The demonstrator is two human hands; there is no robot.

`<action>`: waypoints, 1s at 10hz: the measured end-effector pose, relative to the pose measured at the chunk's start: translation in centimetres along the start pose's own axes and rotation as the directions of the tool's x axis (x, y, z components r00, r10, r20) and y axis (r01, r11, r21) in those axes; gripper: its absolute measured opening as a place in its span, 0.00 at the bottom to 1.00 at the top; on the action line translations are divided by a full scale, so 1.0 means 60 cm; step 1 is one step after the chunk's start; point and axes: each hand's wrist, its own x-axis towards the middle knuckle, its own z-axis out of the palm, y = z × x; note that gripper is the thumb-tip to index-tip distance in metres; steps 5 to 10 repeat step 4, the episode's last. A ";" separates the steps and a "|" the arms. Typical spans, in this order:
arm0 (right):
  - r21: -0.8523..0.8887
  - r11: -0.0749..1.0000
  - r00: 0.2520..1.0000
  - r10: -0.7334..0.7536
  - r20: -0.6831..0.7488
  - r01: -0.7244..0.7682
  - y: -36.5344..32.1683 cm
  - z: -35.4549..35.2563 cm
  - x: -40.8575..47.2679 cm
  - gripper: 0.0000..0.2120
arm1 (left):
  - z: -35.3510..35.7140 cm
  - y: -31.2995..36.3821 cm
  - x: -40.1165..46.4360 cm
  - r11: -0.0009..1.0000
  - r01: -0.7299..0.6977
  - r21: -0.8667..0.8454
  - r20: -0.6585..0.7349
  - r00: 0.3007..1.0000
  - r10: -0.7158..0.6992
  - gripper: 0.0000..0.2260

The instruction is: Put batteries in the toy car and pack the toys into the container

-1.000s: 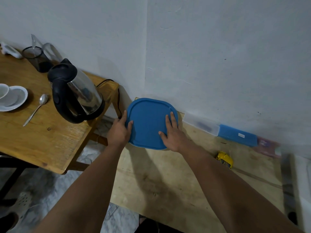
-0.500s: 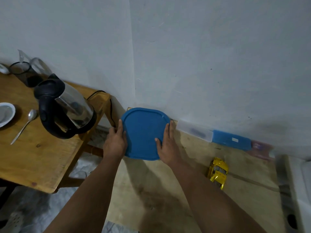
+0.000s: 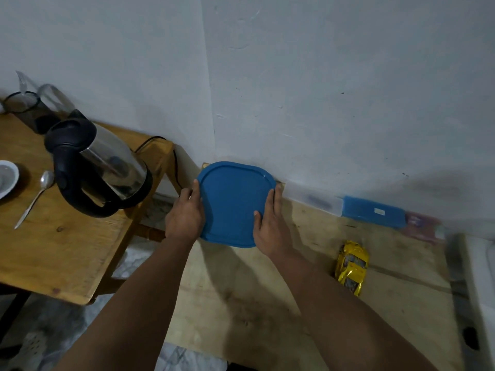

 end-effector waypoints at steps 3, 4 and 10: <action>0.067 0.998 0.989 0.006 0.146 -0.016 -0.030 -0.132 -0.008 0.35 | -0.116 -0.002 -0.015 0.995 -0.090 0.053 0.113 0.990 0.083 0.33; 0.145 0.989 0.980 -0.035 0.193 0.007 -0.011 -0.178 -0.112 0.29 | -0.086 -0.038 -0.132 0.961 -0.187 -0.205 -0.035 0.982 0.183 0.24; 0.145 0.989 0.980 -0.035 0.193 0.007 -0.011 -0.178 -0.112 0.29 | -0.086 -0.038 -0.132 0.961 -0.187 -0.205 -0.035 0.982 0.183 0.24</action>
